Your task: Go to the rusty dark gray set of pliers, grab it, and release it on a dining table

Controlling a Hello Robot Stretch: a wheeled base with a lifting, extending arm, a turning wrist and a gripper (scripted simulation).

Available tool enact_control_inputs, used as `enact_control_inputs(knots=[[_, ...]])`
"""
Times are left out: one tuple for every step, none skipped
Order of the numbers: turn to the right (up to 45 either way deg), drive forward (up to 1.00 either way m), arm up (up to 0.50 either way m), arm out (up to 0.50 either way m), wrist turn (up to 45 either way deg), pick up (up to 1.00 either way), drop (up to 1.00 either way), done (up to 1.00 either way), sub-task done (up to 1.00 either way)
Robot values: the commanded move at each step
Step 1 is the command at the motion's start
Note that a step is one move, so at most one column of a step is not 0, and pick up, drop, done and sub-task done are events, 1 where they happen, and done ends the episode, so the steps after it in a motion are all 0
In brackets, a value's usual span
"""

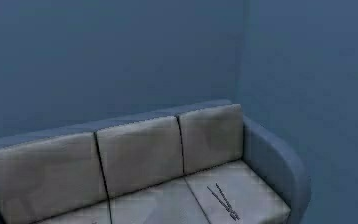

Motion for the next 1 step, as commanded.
enact_control_inputs(knots=[[0.0,0.35,0.0,0.0,0.0,0.0,0.0,0.0,0.0]])
